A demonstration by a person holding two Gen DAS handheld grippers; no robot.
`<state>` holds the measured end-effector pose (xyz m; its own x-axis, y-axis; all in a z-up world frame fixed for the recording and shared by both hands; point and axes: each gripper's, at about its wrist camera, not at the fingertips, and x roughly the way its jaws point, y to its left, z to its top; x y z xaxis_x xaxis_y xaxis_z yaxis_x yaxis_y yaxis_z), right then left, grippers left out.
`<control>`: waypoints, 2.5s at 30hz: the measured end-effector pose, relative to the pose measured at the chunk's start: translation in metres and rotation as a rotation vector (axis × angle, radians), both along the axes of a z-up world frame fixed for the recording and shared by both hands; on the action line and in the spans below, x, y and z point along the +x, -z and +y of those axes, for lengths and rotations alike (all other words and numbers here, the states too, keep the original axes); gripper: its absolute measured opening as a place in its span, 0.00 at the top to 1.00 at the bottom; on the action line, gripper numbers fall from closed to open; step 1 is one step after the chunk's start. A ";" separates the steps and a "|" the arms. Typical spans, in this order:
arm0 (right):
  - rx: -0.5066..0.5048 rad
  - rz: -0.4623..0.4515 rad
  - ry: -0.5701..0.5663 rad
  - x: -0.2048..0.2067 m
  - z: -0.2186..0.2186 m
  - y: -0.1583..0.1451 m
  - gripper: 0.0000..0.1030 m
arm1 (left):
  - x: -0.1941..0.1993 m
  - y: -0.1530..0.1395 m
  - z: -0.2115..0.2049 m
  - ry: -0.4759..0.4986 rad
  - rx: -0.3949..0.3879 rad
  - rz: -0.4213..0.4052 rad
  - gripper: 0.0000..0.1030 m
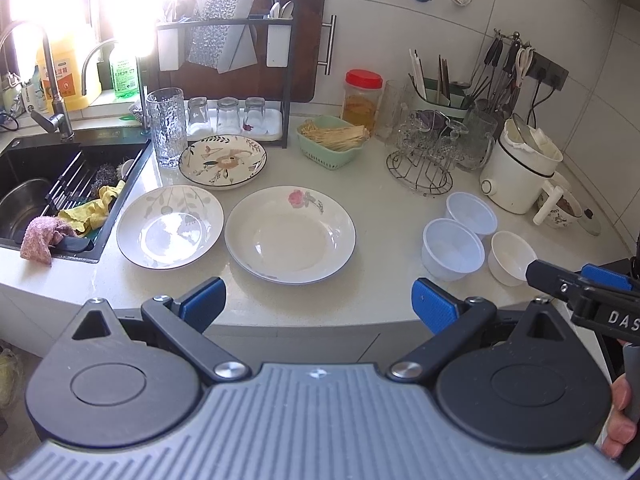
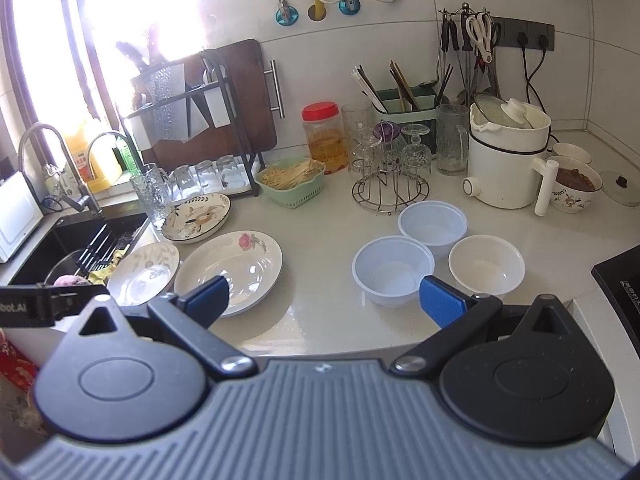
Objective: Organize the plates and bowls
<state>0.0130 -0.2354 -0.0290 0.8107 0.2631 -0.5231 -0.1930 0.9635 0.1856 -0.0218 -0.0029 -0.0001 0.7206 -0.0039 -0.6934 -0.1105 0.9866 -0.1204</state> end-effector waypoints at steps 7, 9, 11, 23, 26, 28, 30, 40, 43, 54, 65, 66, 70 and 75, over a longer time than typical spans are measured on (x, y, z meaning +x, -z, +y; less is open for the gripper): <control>0.035 0.041 0.002 0.006 0.000 -0.025 0.00 | 0.008 0.008 0.011 -0.015 0.012 0.035 0.02; 0.016 0.042 -0.031 0.006 0.005 -0.037 0.00 | 0.011 0.009 0.016 -0.023 0.031 0.045 0.02; -0.026 0.034 -0.081 0.006 0.013 -0.054 0.00 | 0.013 0.009 0.022 -0.032 0.032 0.048 0.02; -0.159 0.100 -0.349 0.005 0.055 -0.153 0.00 | 0.034 0.025 0.028 0.000 0.054 0.126 0.02; -0.197 0.104 -0.418 0.010 0.073 -0.167 0.00 | 0.039 0.028 0.035 -0.028 0.052 0.145 0.02; -0.191 0.137 -0.456 0.016 0.082 -0.171 0.00 | 0.040 0.027 0.041 -0.053 0.049 0.142 0.02; -0.207 0.158 -0.495 0.020 0.089 -0.168 0.00 | 0.037 0.024 0.047 -0.078 0.051 0.130 0.02; -0.188 0.334 -0.584 0.051 0.097 -0.170 0.00 | 0.017 0.016 0.091 -0.230 0.041 0.145 0.02; -0.216 0.344 -0.558 0.066 0.093 -0.176 0.00 | 0.015 0.014 0.099 -0.256 0.039 0.142 0.02; -0.266 0.343 -0.546 0.090 0.092 -0.193 0.00 | 0.027 0.004 0.116 -0.282 0.038 0.135 0.02; -0.261 0.366 -0.517 0.113 0.106 -0.162 0.00 | 0.039 0.015 0.154 -0.292 0.024 0.161 0.02; -0.259 0.376 -0.521 0.115 0.110 -0.152 0.00 | 0.040 0.015 0.159 -0.293 0.021 0.160 0.02; -0.240 0.421 -0.503 0.132 0.122 -0.113 0.00 | 0.047 0.017 0.178 -0.281 0.008 0.164 0.02; -0.235 0.450 -0.483 0.148 0.148 -0.064 0.00 | 0.065 0.028 0.208 -0.253 -0.028 0.177 0.02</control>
